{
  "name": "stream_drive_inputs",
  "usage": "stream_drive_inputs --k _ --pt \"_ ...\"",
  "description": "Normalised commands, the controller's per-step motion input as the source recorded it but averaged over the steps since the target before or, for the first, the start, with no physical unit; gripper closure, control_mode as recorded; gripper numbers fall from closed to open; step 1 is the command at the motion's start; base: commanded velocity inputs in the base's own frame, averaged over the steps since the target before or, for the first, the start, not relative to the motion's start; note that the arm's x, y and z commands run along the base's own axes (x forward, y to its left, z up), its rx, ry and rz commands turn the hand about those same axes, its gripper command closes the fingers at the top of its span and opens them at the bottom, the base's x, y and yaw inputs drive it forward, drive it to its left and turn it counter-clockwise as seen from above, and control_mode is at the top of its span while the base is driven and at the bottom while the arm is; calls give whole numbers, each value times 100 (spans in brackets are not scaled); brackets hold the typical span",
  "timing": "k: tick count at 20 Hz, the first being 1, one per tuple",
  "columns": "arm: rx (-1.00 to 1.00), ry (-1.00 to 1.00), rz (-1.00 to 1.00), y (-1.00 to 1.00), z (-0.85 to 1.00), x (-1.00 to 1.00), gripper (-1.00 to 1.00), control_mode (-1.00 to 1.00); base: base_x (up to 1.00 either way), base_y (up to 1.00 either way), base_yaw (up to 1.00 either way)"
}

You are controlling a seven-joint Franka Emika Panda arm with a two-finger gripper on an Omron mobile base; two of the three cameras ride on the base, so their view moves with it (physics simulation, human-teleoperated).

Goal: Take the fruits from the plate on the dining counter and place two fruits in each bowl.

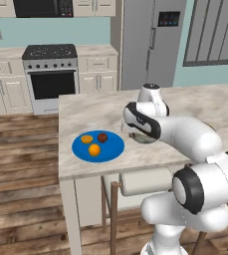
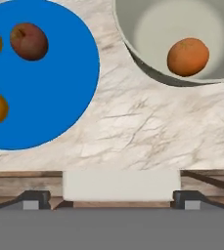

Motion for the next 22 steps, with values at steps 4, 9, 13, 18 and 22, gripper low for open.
stream_drive_inputs --k 4,9,13,18,22 --pt "0 10 2 87 11 6 -100 -100 0 0 0" --pt "0 10 2 77 2 2 -100 -100 0 0 0" --pt "0 11 2 64 -2 0 -100 -100 0 0 0" --pt "0 0 1 55 -20 0 -100 -100 0 0 0" --pt "0 -8 8 25 -43 16 -100 -100 0 0 0"
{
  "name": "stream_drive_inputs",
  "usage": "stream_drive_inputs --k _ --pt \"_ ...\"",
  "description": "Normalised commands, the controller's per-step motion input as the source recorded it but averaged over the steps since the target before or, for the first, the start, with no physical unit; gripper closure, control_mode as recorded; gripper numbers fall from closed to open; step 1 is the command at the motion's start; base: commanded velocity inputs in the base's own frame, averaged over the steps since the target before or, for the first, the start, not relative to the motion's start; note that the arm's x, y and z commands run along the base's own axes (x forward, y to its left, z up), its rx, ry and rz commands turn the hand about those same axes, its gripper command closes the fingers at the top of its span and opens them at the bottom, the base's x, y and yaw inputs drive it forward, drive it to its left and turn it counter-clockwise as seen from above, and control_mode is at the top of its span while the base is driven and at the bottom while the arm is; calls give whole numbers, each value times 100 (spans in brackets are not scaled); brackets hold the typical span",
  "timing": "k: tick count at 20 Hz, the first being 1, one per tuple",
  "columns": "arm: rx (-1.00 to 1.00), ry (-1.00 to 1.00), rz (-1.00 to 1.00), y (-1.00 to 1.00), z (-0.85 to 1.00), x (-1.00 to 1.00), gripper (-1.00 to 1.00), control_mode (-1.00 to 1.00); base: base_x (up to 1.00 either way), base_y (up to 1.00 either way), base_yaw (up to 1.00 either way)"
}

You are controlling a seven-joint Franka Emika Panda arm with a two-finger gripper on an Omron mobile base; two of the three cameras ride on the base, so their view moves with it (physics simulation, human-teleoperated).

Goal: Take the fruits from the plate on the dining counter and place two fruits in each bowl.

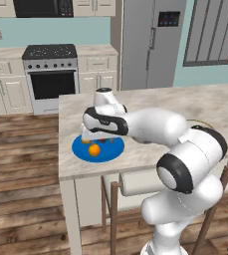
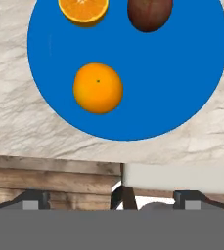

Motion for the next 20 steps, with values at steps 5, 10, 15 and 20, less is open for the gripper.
stream_drive_inputs --k 5,10,15,20 --pt "0 -14 10 10 -38 39 -100 -100 0 0 0" --pt "0 -3 2 22 -27 41 -100 -100 0 0 0" --pt "0 0 0 6 -2 26 -100 -100 0 0 0" --pt "0 0 0 1 -19 22 -100 -100 0 0 0"
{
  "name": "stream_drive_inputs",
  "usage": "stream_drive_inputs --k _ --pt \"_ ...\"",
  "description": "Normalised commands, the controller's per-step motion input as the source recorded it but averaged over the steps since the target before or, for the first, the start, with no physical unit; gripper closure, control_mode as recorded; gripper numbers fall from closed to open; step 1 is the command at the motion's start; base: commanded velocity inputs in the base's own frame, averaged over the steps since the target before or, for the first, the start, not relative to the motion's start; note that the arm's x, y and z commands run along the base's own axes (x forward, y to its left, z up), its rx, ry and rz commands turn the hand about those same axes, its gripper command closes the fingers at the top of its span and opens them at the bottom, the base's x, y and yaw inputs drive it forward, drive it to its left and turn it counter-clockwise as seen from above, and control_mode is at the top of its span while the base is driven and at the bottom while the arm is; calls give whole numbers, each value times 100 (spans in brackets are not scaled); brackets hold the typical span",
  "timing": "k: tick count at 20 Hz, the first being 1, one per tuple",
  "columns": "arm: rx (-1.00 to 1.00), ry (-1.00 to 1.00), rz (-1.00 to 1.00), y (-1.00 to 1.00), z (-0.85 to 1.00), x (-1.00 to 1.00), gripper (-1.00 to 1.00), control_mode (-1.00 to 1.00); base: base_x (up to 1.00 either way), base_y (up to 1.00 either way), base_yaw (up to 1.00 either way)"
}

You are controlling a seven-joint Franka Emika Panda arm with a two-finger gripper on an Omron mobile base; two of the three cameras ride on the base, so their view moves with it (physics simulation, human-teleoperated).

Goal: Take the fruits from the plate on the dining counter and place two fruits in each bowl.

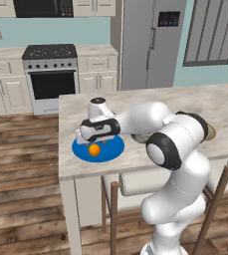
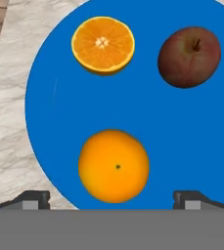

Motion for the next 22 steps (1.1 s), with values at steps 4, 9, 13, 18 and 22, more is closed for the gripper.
stream_drive_inputs --k 4,9,13,18,22 --pt "0 1 0 0 -35 11 -100 -100 0 0 0" --pt "0 1 0 0 -39 0 -100 -100 0 0 0" --pt "0 0 0 1 -21 3 -100 -100 0 0 0" --pt "0 0 0 0 -2 1 100 -100 0 0 0" --pt "0 0 0 -8 21 0 100 -100 0 0 0"
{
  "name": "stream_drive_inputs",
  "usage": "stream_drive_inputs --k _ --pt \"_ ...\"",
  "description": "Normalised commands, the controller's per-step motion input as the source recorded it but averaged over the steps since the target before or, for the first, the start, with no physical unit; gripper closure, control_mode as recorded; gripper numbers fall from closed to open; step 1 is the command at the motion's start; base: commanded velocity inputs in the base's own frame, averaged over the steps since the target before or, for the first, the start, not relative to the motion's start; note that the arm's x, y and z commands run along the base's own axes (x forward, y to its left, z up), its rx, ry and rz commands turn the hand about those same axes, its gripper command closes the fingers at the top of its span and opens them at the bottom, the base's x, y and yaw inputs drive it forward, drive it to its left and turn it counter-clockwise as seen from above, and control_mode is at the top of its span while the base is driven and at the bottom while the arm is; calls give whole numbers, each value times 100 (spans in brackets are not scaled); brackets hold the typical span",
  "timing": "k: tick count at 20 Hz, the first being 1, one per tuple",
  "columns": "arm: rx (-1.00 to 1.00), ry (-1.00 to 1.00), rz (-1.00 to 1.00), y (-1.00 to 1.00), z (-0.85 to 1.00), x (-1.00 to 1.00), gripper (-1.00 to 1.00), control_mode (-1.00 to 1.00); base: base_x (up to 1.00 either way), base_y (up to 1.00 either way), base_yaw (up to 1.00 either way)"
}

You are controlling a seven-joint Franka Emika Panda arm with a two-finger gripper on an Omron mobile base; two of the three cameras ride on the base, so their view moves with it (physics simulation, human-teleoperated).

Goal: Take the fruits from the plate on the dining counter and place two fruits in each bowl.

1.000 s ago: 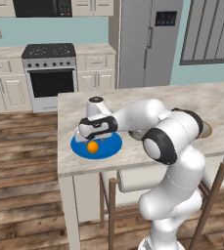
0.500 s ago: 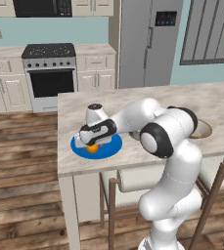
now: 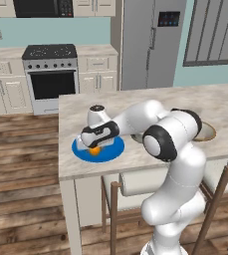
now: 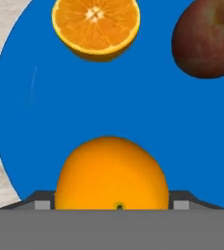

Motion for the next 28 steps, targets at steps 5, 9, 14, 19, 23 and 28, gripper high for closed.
stream_drive_inputs --k 5,9,14,19,23,28 --pt "0 -1 -2 -15 84 0 100 -100 0 0 0" --pt "0 1 -9 -51 100 -22 100 -100 0 0 0" --pt "0 3 -11 -99 100 -40 100 -100 0 0 0" --pt "0 4 -11 -100 77 -27 100 -100 0 0 0" --pt "0 6 -17 -100 37 -11 100 -100 0 0 0" --pt "1 0 -13 -100 -1 17 100 -100 0 0 0"
